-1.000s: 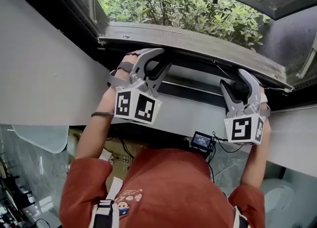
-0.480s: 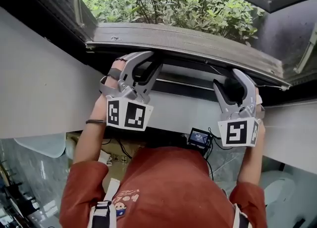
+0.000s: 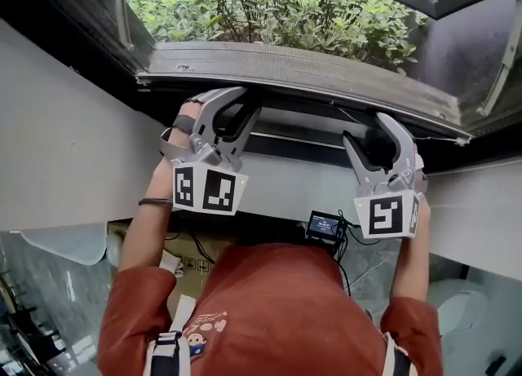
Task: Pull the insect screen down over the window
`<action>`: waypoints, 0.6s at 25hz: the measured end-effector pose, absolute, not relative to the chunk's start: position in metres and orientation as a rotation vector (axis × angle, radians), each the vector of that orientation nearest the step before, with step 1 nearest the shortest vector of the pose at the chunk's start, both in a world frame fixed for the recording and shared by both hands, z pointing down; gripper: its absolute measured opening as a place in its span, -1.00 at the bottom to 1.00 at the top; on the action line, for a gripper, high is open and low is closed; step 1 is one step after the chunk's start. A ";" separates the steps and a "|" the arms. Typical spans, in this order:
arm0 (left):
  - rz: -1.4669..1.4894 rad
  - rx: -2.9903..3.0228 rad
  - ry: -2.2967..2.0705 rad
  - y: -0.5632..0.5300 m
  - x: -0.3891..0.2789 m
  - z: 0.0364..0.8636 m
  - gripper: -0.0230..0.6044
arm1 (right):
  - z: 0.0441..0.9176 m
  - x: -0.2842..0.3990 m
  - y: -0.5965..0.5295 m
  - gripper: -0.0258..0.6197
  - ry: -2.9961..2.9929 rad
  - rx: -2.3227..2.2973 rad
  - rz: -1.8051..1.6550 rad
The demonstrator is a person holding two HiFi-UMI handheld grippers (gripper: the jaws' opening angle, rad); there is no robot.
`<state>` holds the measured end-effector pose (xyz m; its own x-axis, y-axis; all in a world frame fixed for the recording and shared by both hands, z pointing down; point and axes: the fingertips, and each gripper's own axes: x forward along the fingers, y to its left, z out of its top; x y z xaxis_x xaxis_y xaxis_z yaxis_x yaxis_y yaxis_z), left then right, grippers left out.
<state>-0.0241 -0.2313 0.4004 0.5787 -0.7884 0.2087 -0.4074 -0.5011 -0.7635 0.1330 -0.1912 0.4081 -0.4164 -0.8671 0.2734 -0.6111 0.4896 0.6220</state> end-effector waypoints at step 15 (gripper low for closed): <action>-0.775 -2.142 0.947 -0.234 -0.019 0.399 -0.55 | 0.409 0.139 -0.198 -0.11 -2.069 1.140 -0.694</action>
<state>-0.0186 -0.2342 0.3994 0.5618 -0.7899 0.2460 -0.3972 -0.5183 -0.7574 0.1392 -0.1981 0.4088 -0.3967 -0.8690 0.2958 -0.5144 0.4774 0.7124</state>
